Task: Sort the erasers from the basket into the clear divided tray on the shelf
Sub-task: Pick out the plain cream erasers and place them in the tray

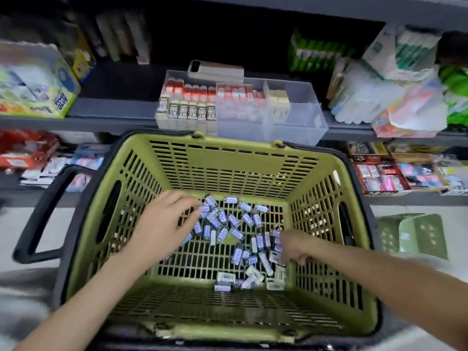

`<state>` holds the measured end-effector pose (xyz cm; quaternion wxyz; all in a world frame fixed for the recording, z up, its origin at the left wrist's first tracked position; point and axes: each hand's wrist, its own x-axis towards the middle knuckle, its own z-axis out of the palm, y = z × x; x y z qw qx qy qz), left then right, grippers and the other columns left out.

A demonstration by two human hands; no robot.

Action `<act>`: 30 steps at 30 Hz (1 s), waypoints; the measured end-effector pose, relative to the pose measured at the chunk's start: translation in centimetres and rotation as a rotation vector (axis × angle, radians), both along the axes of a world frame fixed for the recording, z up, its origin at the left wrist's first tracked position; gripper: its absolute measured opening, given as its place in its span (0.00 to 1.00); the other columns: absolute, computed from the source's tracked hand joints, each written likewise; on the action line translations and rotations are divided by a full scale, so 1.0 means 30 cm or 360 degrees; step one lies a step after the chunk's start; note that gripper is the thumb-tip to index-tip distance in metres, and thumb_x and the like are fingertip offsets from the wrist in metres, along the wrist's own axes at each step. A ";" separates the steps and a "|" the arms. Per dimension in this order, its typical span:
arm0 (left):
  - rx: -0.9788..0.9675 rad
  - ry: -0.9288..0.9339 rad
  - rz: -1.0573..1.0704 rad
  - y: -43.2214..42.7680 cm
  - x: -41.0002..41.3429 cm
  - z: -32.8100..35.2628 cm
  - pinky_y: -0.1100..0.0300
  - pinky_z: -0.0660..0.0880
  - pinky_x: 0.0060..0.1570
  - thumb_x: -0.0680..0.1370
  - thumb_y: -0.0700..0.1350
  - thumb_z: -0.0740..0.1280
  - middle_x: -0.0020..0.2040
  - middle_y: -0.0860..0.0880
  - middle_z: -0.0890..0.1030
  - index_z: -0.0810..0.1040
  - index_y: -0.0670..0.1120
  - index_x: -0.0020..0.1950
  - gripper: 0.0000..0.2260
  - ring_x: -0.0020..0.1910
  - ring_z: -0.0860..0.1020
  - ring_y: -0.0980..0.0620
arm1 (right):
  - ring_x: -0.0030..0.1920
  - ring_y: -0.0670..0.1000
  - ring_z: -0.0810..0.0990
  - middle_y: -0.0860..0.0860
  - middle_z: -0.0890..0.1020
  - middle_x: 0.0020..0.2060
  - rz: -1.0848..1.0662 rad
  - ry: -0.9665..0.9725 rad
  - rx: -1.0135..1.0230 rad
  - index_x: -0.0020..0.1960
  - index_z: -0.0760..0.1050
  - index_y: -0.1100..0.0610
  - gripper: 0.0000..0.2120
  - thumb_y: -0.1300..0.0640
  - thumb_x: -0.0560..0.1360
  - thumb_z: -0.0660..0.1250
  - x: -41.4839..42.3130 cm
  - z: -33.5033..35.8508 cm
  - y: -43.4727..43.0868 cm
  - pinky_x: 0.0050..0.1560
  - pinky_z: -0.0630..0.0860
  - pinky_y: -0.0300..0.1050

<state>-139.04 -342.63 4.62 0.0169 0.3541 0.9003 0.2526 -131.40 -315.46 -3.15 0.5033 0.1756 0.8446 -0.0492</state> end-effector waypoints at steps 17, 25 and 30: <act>0.0102 -0.0183 0.0117 0.033 0.010 -0.007 0.56 0.67 0.58 0.79 0.46 0.64 0.55 0.49 0.80 0.80 0.45 0.58 0.11 0.57 0.74 0.47 | 0.30 0.46 0.75 0.54 0.77 0.42 -0.0305 0.0513 -0.0489 0.70 0.58 0.48 0.39 0.62 0.67 0.75 0.135 -0.105 -0.058 0.29 0.74 0.34; 0.0513 -0.1168 0.0459 0.055 -0.003 0.021 0.54 0.75 0.56 0.79 0.48 0.64 0.51 0.52 0.81 0.80 0.48 0.52 0.08 0.53 0.78 0.52 | 0.30 0.48 0.77 0.54 0.77 0.50 -0.0620 0.0792 -0.0946 0.60 0.63 0.48 0.29 0.63 0.67 0.74 0.036 0.048 -0.071 0.35 0.82 0.46; 0.0864 -0.2751 0.0768 0.064 -0.012 0.031 0.39 0.76 0.50 0.79 0.62 0.55 0.61 0.38 0.76 0.75 0.48 0.62 0.22 0.58 0.77 0.37 | 0.32 0.38 0.77 0.42 0.77 0.46 -0.0255 0.1129 -0.1407 0.57 0.63 0.33 0.31 0.51 0.64 0.77 -0.020 0.257 -0.234 0.35 0.74 0.31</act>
